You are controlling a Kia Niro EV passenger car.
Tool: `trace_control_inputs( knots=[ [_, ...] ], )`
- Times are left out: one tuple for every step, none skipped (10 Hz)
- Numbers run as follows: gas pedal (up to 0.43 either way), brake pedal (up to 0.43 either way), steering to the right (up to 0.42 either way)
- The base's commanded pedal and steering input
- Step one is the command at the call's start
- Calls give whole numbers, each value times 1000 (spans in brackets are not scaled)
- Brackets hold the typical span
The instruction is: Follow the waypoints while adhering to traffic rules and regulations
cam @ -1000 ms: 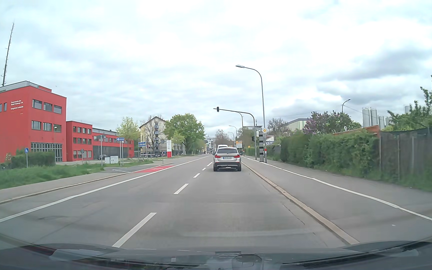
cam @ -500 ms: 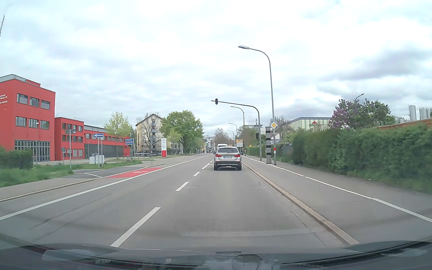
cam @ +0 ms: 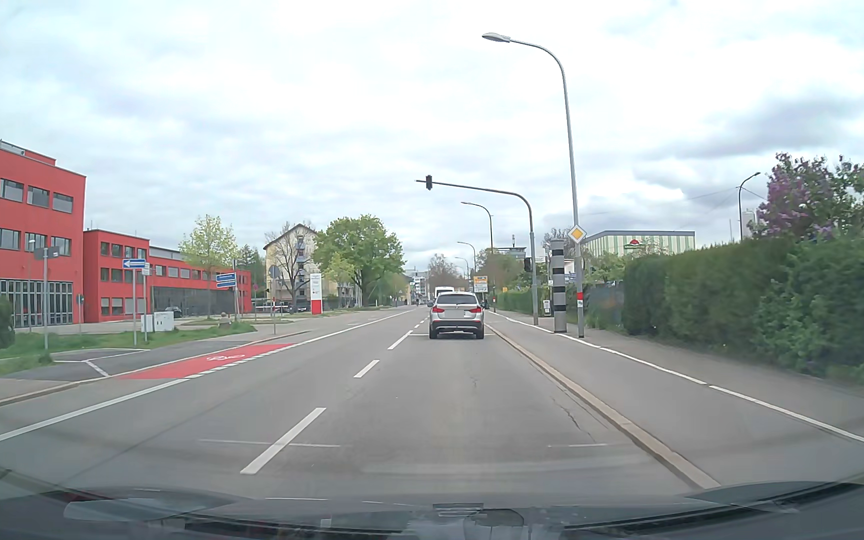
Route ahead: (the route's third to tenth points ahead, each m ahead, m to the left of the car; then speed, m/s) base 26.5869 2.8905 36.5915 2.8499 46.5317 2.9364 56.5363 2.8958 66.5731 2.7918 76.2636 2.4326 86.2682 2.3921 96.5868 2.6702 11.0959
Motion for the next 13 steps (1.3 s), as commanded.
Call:
trace_control_inputs(
  knots=[
    [67,0,-1],
    [67,0,-1],
    [67,0,-1],
    [67,0,-1],
    [79,0,-1],
    [79,0,0],
    [87,0,-1],
    [87,0,-1],
    [87,0,0],
    [87,0,-1],
    [87,0,0],
    [87,0,0],
    [87,0,0]
  ],
)
